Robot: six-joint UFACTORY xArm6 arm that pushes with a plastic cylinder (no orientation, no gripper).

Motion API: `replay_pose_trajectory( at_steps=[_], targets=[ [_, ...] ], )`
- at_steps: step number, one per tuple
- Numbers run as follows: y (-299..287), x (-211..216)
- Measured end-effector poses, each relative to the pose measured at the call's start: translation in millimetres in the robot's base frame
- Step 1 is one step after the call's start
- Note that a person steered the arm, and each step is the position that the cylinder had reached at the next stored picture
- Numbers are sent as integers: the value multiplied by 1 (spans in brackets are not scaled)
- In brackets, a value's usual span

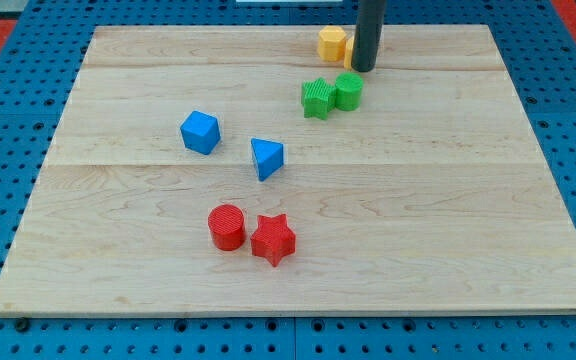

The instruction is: Push the yellow blocks to the top center of the board

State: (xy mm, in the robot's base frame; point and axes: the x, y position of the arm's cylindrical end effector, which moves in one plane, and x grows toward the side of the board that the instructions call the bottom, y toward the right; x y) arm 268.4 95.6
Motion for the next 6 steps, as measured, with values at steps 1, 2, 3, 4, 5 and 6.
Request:
replay_pose_trajectory(
  at_steps=[1,2,3,4,5,6],
  targets=[
    [25,-7],
    [52,-16],
    [-38,-28],
    [-61,-36],
    [-44,-71],
    [-77,-74]
  ],
)
